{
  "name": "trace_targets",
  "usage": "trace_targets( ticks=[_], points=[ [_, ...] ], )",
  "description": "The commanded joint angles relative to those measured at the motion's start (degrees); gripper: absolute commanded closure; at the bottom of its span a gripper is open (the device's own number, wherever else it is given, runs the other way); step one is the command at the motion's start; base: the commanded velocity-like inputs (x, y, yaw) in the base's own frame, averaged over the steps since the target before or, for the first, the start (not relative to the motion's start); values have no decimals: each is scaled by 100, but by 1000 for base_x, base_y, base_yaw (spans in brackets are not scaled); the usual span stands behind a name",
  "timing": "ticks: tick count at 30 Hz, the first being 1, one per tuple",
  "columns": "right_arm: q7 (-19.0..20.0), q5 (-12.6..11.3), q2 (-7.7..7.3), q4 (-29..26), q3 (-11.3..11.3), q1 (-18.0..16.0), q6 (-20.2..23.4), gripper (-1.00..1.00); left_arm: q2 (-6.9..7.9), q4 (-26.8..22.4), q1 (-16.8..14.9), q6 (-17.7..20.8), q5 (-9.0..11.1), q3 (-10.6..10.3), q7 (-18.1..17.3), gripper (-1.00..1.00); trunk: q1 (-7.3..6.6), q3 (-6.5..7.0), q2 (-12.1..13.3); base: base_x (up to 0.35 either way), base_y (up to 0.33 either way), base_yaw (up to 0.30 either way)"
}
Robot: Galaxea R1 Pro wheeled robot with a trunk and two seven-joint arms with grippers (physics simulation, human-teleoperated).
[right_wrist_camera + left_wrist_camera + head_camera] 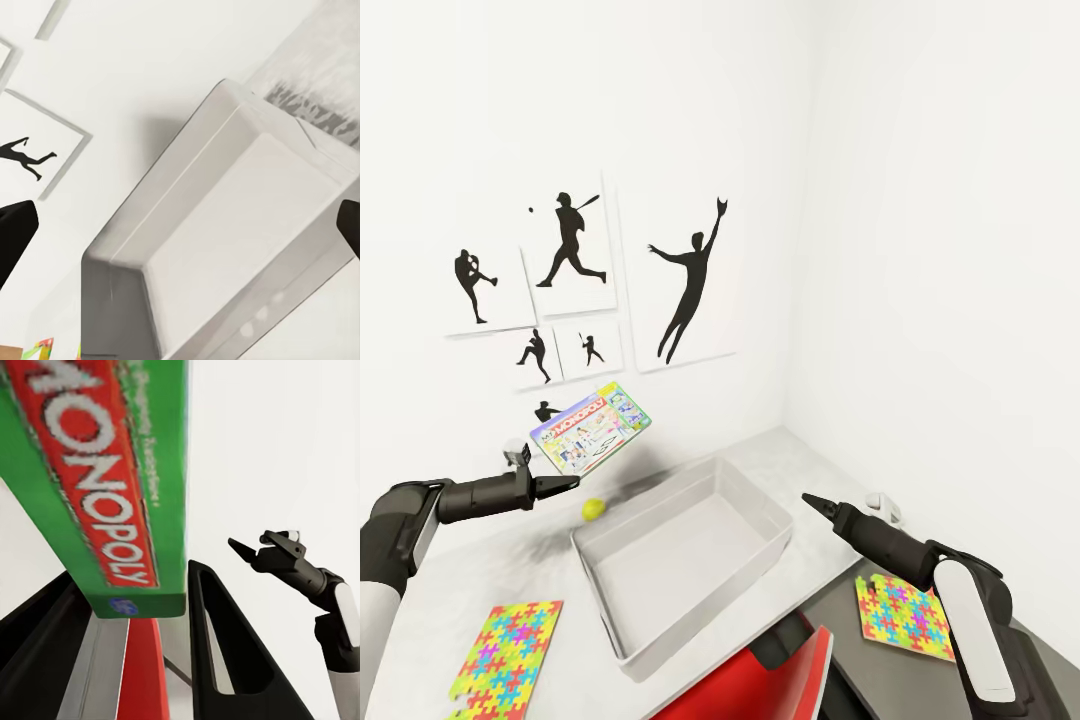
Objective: Put all the toys in the child's room - the three board games (two on the bed and one on the table), the two jigsaw puzzles on the table, and the tennis ball on the table - inside the toy box on the table in the child's room.
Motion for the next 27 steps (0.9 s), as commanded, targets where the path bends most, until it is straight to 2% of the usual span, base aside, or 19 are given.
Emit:
trace_targets(
  ticks=[1, 10, 13, 15, 18, 19, 23, 27],
  points=[
    [55, 48, 1, -1, -10, -3, 27, -100, -1, 0, -2, 60, -22, 6, -33, 100, 2, -2, -4, 1, 0, 0],
    [55, 45, -3, -2, -10, -3, 27, -100, -34, 0, -2, 72, -34, -1, -14, 100, 2, -2, -4, 0, 0, 0],
    [59, 44, -6, -3, -10, -3, 27, -100, -79, 4, -2, 76, -42, -5, 111, 100, 2, -2, -4, 0, 0, 0],
    [59, 44, -7, -3, -12, -3, 27, -100, -113, 6, -2, 77, -41, -4, 340, 100, 2, -2, -4, 0, 0, 0],
    [59, 40, -22, -3, -22, -3, 30, -100, -274, 31, -2, 83, -32, 3, 982, 100, 2, -2, -4, 0, 0, 0],
    [61, 38, -34, -6, -27, -3, 32, -100, -389, 39, -2, 84, -27, 7, 1277, 100, 2, -2, -4, 0, 0, 0],
    [51, 35, -59, -15, -75, -3, 38, -100, -738, 60, -2, 87, -13, 14, 2090, 100, 2, -2, -4, 0, 0, 0],
    [55, 17, -75, -16, -119, 2, 44, -100, -826, 258, -2, 86, -11, 16, 2364, 100, 2, -2, -4, 0, 0, 0]
  ],
)
